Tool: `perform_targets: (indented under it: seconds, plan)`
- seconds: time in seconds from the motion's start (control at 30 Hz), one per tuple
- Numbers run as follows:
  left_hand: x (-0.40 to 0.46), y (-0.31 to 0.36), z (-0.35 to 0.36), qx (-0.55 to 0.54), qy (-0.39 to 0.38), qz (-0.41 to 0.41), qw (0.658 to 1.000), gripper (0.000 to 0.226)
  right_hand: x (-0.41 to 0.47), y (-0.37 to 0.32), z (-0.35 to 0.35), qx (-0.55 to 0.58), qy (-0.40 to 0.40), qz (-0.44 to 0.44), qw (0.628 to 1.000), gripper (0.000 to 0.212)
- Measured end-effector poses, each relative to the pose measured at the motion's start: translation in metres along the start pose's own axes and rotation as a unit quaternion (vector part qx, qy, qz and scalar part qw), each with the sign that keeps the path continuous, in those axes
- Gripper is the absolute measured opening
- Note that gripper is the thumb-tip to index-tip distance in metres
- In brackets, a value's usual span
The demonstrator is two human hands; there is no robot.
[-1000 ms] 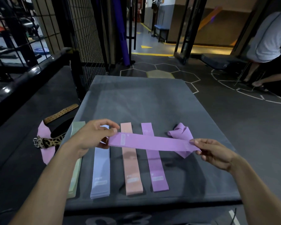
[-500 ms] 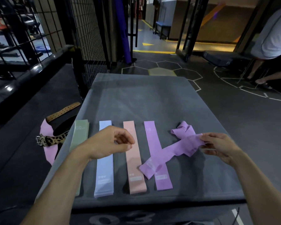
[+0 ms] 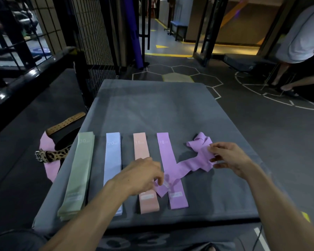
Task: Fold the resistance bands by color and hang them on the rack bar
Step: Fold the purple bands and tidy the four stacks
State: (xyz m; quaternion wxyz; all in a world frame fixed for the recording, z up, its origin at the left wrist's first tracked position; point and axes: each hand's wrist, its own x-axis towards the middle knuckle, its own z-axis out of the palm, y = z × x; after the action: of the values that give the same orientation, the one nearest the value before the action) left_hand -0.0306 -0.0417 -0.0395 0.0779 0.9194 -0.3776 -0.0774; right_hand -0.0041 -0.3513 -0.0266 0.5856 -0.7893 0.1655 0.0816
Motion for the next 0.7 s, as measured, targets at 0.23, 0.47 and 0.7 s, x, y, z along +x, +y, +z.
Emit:
perform_targets:
  seconds: [0.23,0.47,0.7]
  plan:
    - [0.001,0.003,0.003,0.016,-0.001,0.003,1.000,0.017,0.000,-0.001,0.003,0.002,0.005,0.002,1.000,0.007]
    - [0.004,-0.002,0.003,-0.018,-0.007,-0.006,1.000,0.015,0.004,0.000,0.000,-0.019,0.014,-0.004,1.000,0.011]
    - [0.001,0.001,-0.016,-0.155,0.036,-0.005,0.987,0.014,0.014,-0.032,-0.005,-0.270,0.088,-0.175,0.943,0.012]
